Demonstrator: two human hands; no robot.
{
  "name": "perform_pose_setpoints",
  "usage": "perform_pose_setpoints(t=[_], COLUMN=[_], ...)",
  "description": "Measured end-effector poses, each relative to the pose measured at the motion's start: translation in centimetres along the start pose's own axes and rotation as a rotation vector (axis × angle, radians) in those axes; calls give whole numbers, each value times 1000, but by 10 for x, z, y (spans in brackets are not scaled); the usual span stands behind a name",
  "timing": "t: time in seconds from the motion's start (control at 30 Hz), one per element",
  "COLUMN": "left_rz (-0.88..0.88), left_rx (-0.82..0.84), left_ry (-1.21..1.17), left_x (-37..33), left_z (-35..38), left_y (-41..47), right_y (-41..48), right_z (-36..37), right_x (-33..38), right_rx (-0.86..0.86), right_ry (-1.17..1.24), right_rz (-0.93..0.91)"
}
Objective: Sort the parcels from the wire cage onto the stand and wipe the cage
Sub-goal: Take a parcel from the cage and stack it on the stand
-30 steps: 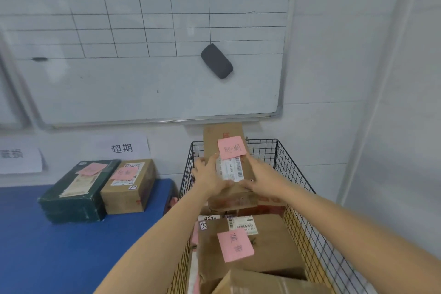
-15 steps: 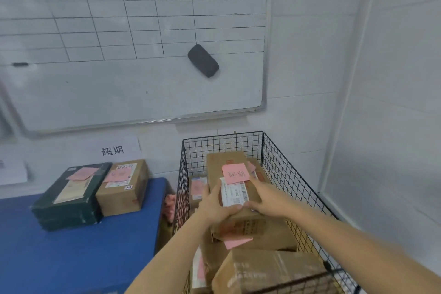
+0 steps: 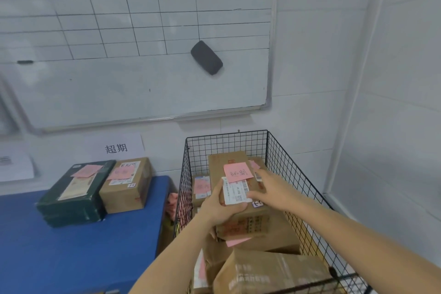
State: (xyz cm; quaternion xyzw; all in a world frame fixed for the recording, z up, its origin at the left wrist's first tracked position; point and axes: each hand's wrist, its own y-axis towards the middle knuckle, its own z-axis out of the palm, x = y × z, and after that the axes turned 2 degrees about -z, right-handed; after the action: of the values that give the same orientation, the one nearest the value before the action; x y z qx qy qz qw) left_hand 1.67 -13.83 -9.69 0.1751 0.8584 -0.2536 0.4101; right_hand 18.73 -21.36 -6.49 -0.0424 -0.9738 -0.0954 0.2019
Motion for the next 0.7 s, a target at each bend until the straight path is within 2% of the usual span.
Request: perform_pose_setpoints(t=[0.33, 0.7], left_rz=[125, 294], left_rx=[-93, -174], left_ry=[-8, -27], left_x=[-29, -50], left_z=[-22, -68], left_y=[-9, -46], right_y=[5, -16], right_z=[-37, -85], right_x=[27, 87], right_rx=[-61, -235], right_ry=[-67, -116], right_rz=[-15, -72])
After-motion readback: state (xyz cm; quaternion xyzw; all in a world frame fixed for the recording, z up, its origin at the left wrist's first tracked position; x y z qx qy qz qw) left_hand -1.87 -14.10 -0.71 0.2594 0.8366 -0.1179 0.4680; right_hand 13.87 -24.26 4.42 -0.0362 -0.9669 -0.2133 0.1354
